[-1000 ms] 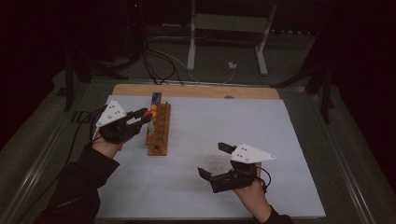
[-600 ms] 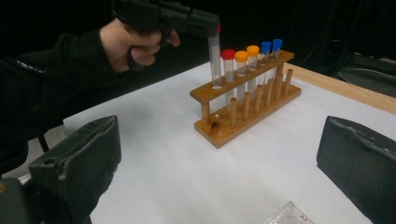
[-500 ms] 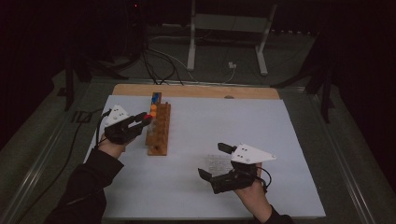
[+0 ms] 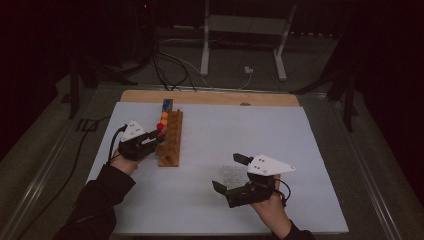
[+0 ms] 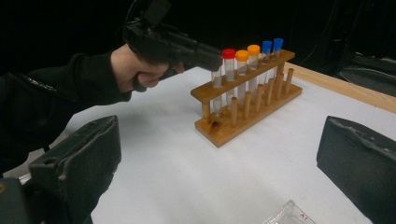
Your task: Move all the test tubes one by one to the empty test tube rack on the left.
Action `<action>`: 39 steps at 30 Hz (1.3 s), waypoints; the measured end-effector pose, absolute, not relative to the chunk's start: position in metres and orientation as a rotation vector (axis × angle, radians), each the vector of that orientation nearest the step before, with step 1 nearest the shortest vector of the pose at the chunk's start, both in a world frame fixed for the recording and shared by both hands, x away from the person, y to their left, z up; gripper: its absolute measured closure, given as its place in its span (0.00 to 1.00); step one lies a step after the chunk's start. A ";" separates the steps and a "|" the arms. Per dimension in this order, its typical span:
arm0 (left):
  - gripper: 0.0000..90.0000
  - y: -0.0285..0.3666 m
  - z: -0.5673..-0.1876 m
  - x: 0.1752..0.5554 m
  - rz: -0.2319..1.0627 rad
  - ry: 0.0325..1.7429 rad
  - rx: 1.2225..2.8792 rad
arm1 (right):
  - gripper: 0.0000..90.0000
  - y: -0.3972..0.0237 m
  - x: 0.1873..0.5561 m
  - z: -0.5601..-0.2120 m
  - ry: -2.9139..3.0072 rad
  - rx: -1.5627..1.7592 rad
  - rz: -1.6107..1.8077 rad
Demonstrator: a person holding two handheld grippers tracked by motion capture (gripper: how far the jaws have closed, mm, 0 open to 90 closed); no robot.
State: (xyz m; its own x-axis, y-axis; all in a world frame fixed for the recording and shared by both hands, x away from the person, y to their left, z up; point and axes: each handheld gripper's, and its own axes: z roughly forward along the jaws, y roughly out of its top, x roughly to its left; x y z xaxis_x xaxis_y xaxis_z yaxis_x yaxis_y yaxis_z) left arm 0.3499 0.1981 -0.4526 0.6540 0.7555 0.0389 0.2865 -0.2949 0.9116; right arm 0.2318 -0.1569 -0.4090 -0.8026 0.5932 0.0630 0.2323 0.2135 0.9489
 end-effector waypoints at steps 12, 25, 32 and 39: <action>0.63 0.197 -0.445 0.339 0.551 0.731 1.895 | 0.00 -0.159 0.231 -0.408 2.174 0.769 1.620; 0.24 0.184 -0.422 0.296 0.464 0.594 1.898 | 0.00 -0.177 0.231 -0.413 2.141 0.799 1.609; 0.09 0.182 -0.424 0.279 0.387 0.551 1.915 | 0.00 -0.190 0.230 -0.418 2.123 0.839 1.599; 0.02 0.180 -0.435 0.266 0.340 0.526 1.953 | 0.00 -0.200 0.227 -0.424 2.102 0.858 1.577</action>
